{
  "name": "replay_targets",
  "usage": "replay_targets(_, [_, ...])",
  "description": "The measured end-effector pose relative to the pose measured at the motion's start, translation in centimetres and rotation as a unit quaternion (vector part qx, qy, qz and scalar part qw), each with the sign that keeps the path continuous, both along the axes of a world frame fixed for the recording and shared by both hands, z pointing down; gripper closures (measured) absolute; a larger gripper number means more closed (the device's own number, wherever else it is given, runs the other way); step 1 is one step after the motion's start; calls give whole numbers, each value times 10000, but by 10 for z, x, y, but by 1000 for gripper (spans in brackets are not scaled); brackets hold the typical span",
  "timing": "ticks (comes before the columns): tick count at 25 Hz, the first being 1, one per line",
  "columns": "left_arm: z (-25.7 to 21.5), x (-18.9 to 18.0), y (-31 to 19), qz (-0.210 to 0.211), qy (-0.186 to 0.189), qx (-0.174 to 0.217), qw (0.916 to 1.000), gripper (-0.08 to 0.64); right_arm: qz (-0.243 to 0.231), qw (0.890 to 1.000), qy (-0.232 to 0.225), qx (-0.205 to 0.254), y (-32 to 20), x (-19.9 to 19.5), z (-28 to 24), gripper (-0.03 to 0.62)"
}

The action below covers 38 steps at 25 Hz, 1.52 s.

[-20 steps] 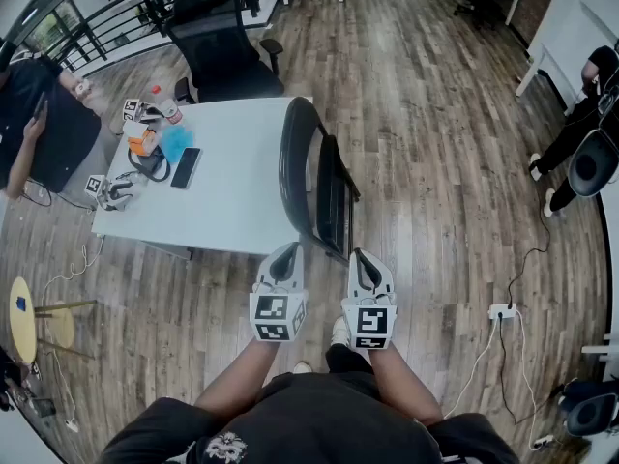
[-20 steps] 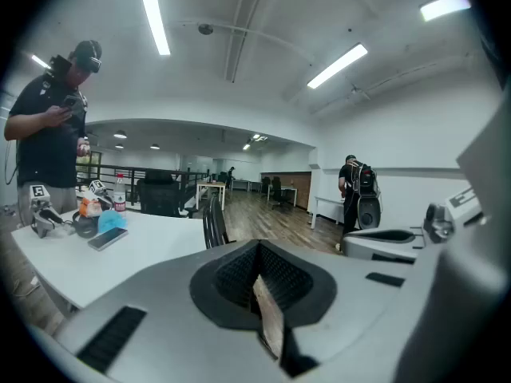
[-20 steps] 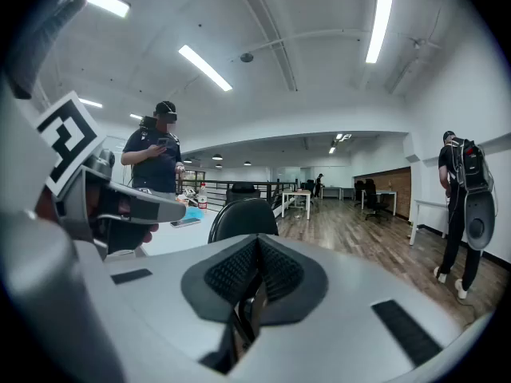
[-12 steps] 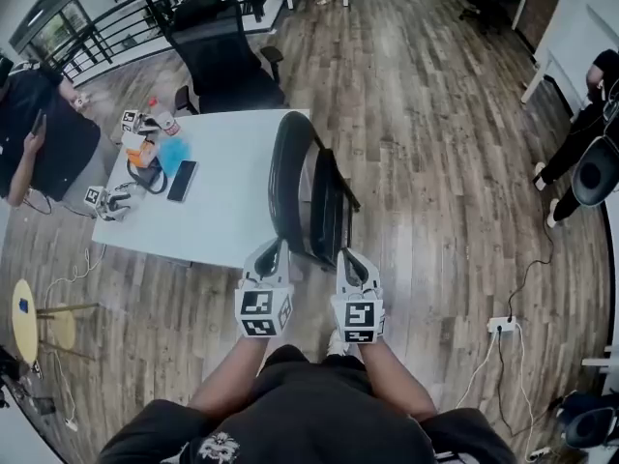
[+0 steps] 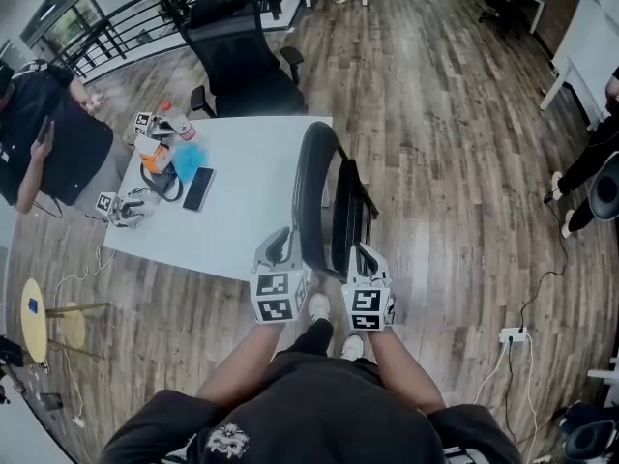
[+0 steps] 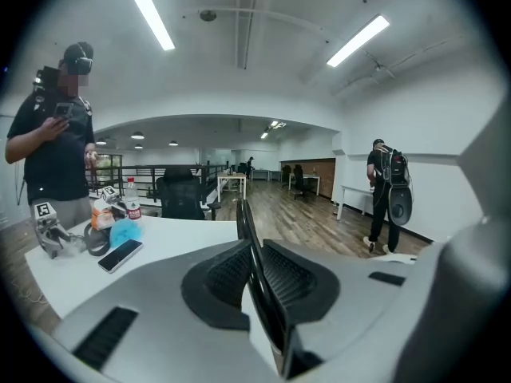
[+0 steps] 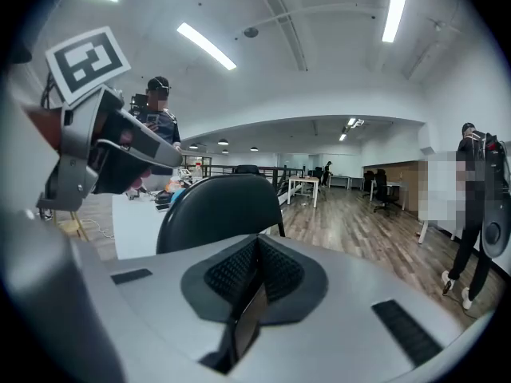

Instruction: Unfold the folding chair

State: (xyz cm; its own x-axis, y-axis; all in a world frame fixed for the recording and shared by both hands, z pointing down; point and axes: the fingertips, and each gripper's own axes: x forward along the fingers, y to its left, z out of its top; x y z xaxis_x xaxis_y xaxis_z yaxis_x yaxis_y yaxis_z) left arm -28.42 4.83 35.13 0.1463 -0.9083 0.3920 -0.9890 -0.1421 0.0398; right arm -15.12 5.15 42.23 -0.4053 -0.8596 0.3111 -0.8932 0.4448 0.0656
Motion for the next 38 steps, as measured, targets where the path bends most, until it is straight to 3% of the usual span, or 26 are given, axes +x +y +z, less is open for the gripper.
replay_targets(3, [5, -8, -28, 149, 144, -181, 9996, 467, 76, 9997, 134, -190, -26, -12, 12, 577])
replay_targets(7, [12, -9, -59, 565, 461, -709, 9948, 379, 127, 9978, 279, -580, -59, -32, 33, 566])
replay_targets(9, [12, -7, -74, 744, 565, -899, 9916, 358, 126, 9960, 249, -847, -73, -41, 44, 460])
replay_targets(11, [15, -5, -89, 920, 645, -1093, 9876, 356, 165, 9934, 205, -1114, -87, -48, 57, 418])
replay_targets(16, [40, -4, -111, 1295, 867, -2019, 9669, 356, 376, 9793, 324, -1964, -115, -60, 108, 322])
replay_targets(20, [52, -4, -121, 1424, 998, -2457, 9536, 356, 382, 9638, 656, -2555, -129, -66, 143, 298])
replay_targets(23, [63, 4, -127, 1568, 1098, -2617, 9460, 357, 463, 9513, 836, -2932, -136, -64, 169, 291])
replay_targets(31, [82, 16, -131, 1844, 797, -2817, 9382, 357, 641, 9224, 1080, -3653, -144, -61, 218, 281])
replay_targets(34, [88, 20, -128, 1856, 858, -2902, 9349, 359, 580, 9171, 1016, -3811, -143, -63, 227, 281])
replay_targets(38, [86, 19, -130, 1832, 887, -2863, 9363, 359, 492, 9146, 1164, -3842, -146, -64, 231, 281])
